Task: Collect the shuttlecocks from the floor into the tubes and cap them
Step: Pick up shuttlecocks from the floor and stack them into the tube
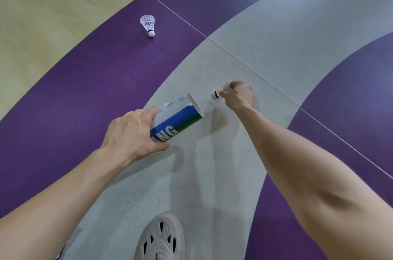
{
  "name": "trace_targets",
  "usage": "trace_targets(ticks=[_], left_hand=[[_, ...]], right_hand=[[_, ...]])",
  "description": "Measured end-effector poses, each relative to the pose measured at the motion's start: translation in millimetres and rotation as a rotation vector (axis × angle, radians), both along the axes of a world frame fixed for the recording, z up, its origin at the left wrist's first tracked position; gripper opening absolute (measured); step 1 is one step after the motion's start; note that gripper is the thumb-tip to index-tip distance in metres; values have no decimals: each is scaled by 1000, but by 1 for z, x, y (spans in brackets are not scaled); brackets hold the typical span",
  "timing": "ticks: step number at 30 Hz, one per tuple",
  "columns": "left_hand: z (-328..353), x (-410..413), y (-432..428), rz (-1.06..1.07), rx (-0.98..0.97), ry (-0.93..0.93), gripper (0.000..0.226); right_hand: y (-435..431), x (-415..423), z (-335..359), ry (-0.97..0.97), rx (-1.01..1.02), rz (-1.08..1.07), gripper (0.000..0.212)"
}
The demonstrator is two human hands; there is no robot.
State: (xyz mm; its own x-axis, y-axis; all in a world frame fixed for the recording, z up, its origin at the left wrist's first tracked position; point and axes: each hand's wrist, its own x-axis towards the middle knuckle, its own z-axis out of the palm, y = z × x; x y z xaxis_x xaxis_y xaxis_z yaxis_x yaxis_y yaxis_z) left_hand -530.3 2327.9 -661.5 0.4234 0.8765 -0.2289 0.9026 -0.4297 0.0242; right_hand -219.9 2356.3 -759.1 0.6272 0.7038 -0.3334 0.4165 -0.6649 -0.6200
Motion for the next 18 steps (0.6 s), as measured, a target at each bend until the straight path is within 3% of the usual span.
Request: trace_targets(ticks=[3, 11, 18], left_hand=[[-1, 8, -10, -18, -5, -49, 78], [5, 33, -41, -20, 145, -269, 83], [19, 41, -69, -45, 278, -413, 77]], right_hand=[[-42, 5, 41, -51, 113, -1, 22], [-154, -14, 162, 165, 631, -72, 12], [-190, -27, 192, 90, 786, -45, 12]])
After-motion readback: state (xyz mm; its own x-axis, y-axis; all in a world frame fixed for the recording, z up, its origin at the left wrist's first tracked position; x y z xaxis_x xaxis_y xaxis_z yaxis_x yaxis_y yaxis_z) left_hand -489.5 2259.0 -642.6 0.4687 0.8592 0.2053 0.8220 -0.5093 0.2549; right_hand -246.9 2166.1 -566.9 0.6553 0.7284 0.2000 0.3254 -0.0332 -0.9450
